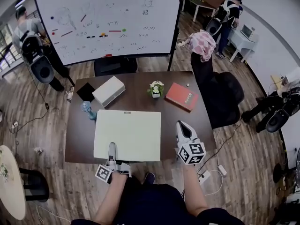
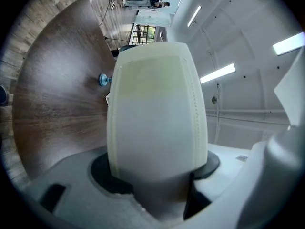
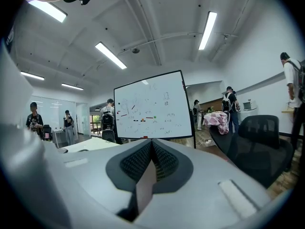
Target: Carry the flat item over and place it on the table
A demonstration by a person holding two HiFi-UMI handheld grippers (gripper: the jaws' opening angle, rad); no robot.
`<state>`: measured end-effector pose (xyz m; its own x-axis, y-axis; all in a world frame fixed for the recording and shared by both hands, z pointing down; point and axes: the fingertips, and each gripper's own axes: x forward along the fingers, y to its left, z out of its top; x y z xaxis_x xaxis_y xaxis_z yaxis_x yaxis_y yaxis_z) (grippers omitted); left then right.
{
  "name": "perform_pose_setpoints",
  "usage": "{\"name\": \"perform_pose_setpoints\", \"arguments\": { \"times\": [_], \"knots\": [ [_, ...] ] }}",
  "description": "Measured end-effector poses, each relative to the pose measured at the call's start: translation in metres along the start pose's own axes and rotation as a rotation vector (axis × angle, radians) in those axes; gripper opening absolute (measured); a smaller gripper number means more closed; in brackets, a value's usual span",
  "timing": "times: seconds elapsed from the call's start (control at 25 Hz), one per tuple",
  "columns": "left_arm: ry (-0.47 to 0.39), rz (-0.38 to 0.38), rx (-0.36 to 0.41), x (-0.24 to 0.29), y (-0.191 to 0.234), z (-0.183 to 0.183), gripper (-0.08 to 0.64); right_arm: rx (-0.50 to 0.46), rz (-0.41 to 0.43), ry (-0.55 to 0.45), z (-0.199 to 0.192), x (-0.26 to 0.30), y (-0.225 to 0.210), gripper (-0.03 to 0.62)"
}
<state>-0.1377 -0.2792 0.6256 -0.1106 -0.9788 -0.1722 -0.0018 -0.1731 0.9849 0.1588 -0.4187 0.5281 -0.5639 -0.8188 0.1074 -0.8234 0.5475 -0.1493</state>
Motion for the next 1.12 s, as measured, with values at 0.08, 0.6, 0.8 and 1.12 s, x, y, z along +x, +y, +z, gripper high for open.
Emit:
{"name": "perform_pose_setpoints", "arguments": {
  "times": [0.08, 0.6, 0.8, 1.12],
  "knots": [
    [0.003, 0.004, -0.012, 0.005, 0.007, 0.001, 0.293, -0.01, -0.004, -0.003, 0.002, 0.005, 0.001, 0.008],
    [0.064, 0.041, -0.02, 0.055, 0.031, 0.015, 0.293, 0.009, -0.072, -0.021, 0.016, 0.034, 0.006, 0.008],
    [0.08, 0.072, -0.018, 0.068, 0.051, 0.022, 0.293, 0.018, -0.087, -0.023, 0.016, 0.046, 0.008, 0.008],
    [0.1, 0.12, -0.023, 0.094, 0.081, 0.022, 0.294, 0.005, -0.097, -0.024, 0.02, 0.058, 0.011, 0.008]
  ]
}}
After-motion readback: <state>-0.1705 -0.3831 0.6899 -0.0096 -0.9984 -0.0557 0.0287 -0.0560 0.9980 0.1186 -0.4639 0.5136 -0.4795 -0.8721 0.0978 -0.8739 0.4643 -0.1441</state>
